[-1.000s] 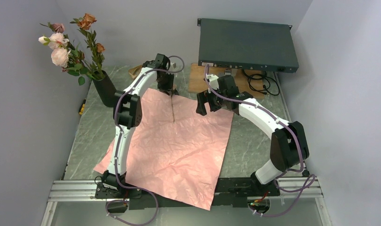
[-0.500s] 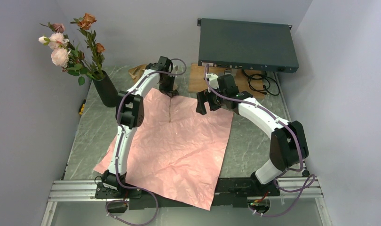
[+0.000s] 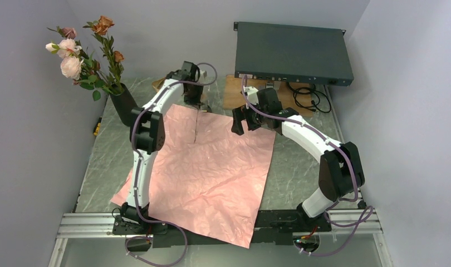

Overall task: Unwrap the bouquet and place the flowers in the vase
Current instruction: Insert the fake flower into the vase.

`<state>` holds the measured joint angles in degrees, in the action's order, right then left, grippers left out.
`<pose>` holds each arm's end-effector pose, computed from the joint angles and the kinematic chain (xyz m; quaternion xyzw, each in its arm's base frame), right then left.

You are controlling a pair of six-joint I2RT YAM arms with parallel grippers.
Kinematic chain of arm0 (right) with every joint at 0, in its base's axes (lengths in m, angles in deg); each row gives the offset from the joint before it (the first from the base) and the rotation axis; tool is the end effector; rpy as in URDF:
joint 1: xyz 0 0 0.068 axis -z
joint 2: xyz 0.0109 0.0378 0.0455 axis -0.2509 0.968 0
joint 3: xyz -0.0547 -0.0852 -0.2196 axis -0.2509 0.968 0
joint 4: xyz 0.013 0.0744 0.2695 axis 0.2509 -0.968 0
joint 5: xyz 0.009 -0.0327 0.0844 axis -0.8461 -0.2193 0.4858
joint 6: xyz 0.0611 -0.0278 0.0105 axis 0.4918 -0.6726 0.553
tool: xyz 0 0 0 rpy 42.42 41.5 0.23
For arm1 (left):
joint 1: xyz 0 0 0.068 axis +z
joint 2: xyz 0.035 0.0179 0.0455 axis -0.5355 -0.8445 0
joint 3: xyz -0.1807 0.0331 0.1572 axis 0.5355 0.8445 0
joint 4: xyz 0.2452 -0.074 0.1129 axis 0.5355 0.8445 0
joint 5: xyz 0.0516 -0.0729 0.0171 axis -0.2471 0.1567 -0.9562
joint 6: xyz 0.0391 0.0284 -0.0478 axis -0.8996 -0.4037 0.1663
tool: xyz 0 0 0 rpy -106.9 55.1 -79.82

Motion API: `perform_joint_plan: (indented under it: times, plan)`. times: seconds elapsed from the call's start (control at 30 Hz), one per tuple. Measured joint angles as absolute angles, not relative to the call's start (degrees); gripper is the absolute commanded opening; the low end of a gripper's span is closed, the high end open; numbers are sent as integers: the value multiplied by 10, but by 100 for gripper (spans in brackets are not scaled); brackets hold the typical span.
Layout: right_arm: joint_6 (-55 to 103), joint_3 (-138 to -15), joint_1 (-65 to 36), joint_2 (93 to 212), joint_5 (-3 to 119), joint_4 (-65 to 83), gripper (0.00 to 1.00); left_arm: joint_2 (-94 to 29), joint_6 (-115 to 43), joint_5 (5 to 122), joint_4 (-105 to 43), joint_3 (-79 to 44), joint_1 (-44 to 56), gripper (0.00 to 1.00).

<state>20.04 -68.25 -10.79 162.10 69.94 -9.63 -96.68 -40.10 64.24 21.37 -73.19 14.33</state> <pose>0.3382 0.1798 0.2112 -0.2403 0.8727 0.2451 0.3473 0.4989 -0.1715 0.1568 0.1055 0.9615 -0.1273 0.2194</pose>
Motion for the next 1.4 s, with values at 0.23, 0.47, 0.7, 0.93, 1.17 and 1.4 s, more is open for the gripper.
perform_joint_plan:
  times: [0.23,0.47,0.7,0.93,1.17,1.4]
  plan:
    - [200,-682,-108,1621,704,-82,100,-838,-412,663,152,-699,210,0]
    - [201,-675,-108,1619,709,-67,100,-662,-427,728,64,-611,304,0]
    - [206,-666,-108,1617,721,-51,100,-495,-453,774,-41,-486,389,0]
    - [217,-661,-111,1617,733,-36,100,-374,-544,748,-155,-387,403,0]
    - [217,-661,-115,1617,737,-35,100,-349,-635,716,-237,-324,408,0]
    - [217,-661,-116,1617,736,-36,100,-393,-655,705,-286,-311,446,0]
